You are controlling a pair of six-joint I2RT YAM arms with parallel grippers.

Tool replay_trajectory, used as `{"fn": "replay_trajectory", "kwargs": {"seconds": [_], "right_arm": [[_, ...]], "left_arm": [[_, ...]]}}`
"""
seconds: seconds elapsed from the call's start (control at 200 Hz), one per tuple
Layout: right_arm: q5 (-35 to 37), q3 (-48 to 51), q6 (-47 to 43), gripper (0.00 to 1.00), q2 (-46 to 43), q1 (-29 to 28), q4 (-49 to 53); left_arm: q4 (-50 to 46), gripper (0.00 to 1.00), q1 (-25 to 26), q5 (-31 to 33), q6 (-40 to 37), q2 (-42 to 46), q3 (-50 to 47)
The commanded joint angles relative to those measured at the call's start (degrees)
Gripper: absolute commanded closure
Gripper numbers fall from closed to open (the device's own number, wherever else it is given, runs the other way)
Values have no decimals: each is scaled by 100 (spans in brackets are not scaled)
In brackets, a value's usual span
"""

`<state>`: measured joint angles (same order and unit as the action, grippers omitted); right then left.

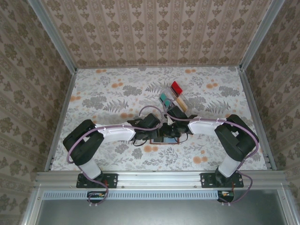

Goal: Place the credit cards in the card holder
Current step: Insert the credit card into the card slot.

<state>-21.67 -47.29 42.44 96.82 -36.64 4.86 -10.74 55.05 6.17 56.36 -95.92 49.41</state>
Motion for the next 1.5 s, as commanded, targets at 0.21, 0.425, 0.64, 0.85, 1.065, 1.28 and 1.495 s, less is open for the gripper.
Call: {"fn": "replay_trajectory", "kwargs": {"seconds": [0.21,0.425,0.64,0.85,1.065,1.28,1.495], "right_arm": [[559,176,340,83,-430,67,145],[674,182,261,81,-401,105,333],[141,153,406,85,7,81,-186],[-147,122,389,85,204,61,-356],[269,115,242,83,-284,69,58],[742,-22,-35,86,-453,118,657],[224,-88,87,87,-1,100,220]], "left_arm": [[-81,60,14,-101,-3,247,-238],[-80,61,6,-92,-7,257,-263],[116,60,10,-206,7,250,-328],[116,59,15,-239,-20,214,-305],[28,58,19,-122,58,294,-351],[-15,60,22,-64,38,310,-340],[61,61,19,-116,-2,276,-356]]}}
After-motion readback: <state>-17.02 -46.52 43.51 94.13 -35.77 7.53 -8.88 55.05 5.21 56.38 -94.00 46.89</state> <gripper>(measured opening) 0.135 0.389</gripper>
